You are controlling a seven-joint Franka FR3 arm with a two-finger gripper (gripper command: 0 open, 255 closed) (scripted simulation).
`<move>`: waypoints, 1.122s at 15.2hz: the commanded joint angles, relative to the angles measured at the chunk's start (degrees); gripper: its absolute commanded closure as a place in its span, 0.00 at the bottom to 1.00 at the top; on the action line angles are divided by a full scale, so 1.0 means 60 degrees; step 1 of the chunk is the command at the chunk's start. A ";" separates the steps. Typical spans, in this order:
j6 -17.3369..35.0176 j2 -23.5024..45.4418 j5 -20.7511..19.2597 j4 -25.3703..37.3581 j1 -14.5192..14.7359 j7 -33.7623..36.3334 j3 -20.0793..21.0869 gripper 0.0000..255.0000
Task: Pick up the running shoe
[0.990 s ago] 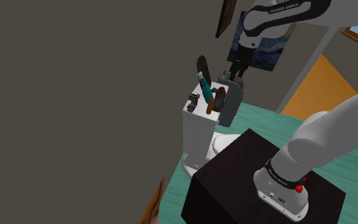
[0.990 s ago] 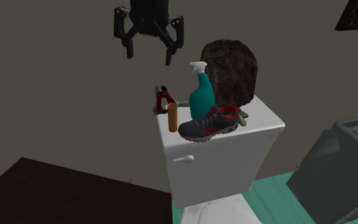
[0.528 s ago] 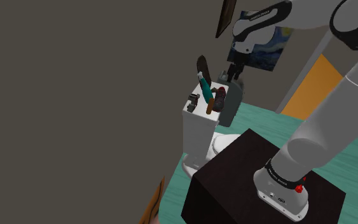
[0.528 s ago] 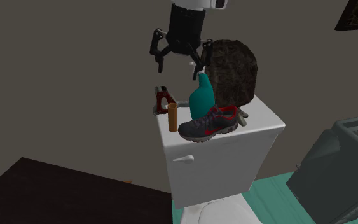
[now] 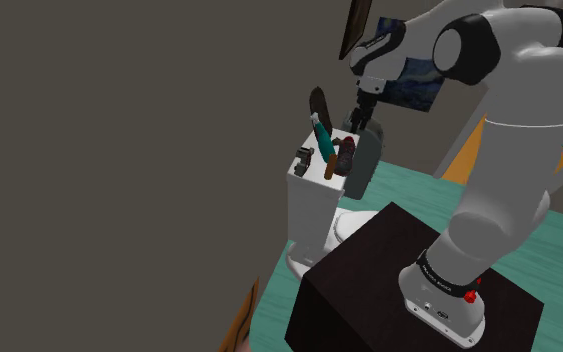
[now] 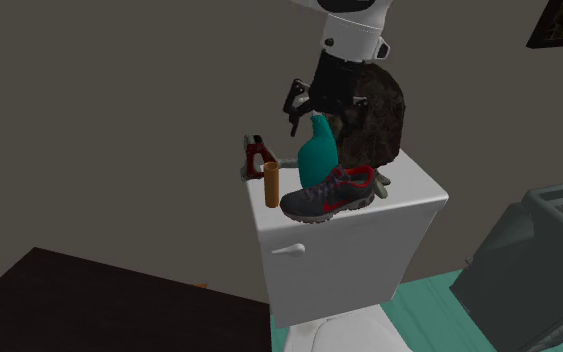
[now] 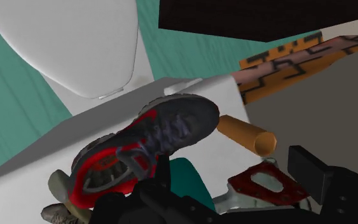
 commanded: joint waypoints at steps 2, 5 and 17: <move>-0.0348 0.1293 0.0472 0.1248 -0.0507 -0.0538 0.0199 0.00; -0.0804 0.2653 0.0821 0.2752 -0.1071 -0.0894 0.0453 0.00; -0.0674 0.4371 0.1197 0.4119 -0.1633 -0.1198 0.0825 0.00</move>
